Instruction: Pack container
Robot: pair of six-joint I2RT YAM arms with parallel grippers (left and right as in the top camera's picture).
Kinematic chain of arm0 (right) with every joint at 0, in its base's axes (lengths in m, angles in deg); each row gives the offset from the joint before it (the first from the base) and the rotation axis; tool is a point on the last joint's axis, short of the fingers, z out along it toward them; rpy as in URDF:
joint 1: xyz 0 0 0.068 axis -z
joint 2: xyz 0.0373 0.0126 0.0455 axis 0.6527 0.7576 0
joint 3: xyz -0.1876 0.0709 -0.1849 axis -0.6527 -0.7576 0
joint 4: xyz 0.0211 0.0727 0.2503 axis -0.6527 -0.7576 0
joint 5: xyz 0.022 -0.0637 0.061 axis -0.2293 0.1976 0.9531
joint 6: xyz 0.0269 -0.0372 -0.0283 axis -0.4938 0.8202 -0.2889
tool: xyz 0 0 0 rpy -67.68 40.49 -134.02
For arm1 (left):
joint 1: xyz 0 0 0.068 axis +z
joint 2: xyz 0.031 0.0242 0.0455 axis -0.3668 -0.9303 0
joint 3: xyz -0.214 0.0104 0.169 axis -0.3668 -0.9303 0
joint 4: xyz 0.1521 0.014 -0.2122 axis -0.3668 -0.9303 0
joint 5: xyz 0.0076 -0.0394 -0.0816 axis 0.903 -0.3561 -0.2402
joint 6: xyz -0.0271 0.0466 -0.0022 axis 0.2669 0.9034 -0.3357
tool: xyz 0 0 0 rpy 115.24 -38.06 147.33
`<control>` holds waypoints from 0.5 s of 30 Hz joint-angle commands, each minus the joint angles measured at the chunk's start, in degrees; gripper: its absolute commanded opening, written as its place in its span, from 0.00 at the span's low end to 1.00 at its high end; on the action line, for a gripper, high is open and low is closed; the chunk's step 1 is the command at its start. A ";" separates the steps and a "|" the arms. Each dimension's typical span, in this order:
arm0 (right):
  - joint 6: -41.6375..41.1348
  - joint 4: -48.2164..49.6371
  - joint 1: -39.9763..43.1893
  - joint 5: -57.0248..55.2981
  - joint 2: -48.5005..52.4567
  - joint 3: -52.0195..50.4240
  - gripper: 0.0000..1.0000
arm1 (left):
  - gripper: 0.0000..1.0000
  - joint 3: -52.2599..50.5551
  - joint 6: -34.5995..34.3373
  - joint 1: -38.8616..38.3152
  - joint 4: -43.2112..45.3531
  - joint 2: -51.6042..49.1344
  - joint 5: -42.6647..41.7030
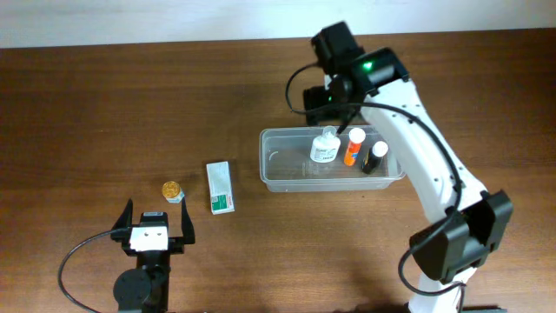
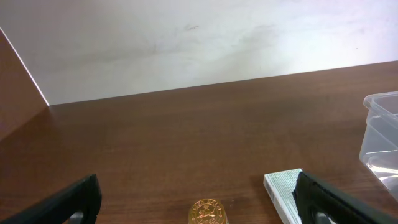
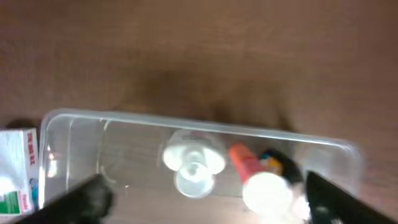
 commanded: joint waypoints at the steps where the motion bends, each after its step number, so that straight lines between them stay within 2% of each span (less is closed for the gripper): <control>1: 0.79 -2.21 3.74 -5.62 -1.92 5.70 0.99 | 0.99 -0.20 0.72 0.24 -0.11 0.44 -0.63; 15: 0.02 -8.79 29.44 -3.50 -1.77 7.61 0.98 | 0.99 -0.20 0.72 0.24 -0.09 0.44 -0.63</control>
